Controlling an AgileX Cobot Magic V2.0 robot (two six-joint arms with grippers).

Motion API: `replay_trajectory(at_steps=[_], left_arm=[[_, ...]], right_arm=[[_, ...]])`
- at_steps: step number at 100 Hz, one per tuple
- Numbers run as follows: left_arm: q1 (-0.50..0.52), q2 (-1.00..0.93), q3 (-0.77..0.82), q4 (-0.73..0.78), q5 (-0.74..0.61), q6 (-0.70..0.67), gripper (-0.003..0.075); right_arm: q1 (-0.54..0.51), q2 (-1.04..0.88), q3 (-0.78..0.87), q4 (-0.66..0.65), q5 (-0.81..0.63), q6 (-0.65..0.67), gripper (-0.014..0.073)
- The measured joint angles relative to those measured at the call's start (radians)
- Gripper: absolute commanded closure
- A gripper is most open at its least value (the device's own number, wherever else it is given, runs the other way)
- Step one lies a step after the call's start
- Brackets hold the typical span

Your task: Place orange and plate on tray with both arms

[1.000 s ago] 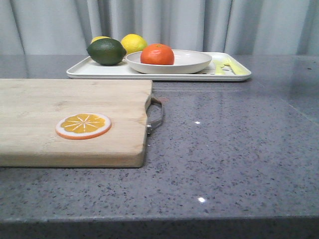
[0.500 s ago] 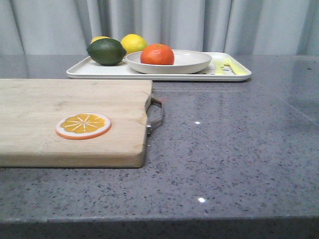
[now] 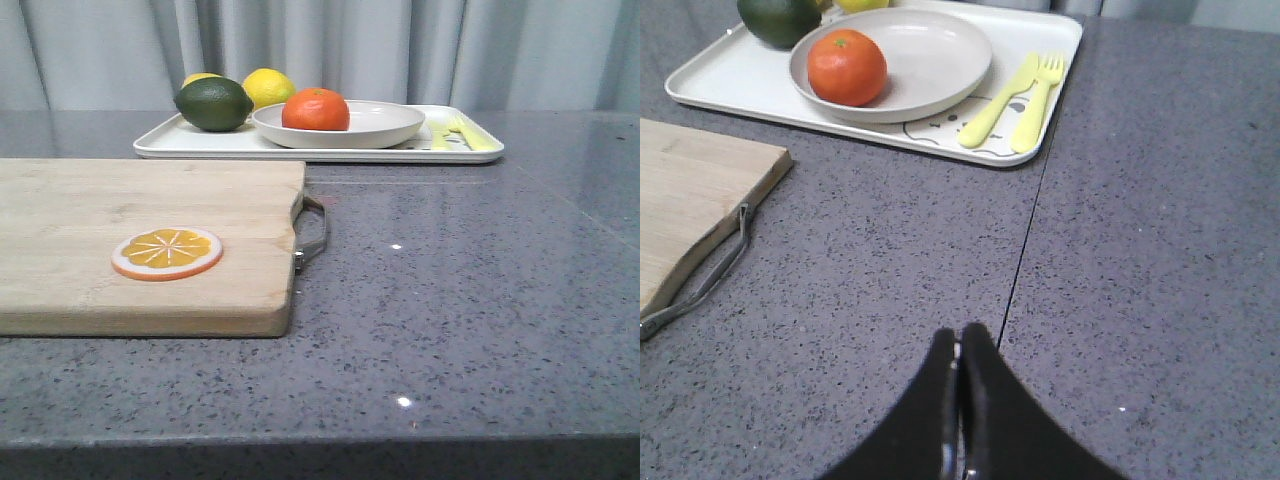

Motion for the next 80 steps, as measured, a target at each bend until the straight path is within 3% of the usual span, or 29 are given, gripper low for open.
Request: replay_trajectory(at_steps=[33,80], left_arm=[[0.000,-0.110,0.086,0.000,0.002,0.000,0.0741],[0.000,-0.111,0.086,0.000,-0.001,0.000,0.0741]], right_arm=[[0.000,-0.238,0.172,0.000,-0.023,-0.002,0.0660],[0.000,-0.250,0.185,0.002,-0.023,-0.002,0.0660]])
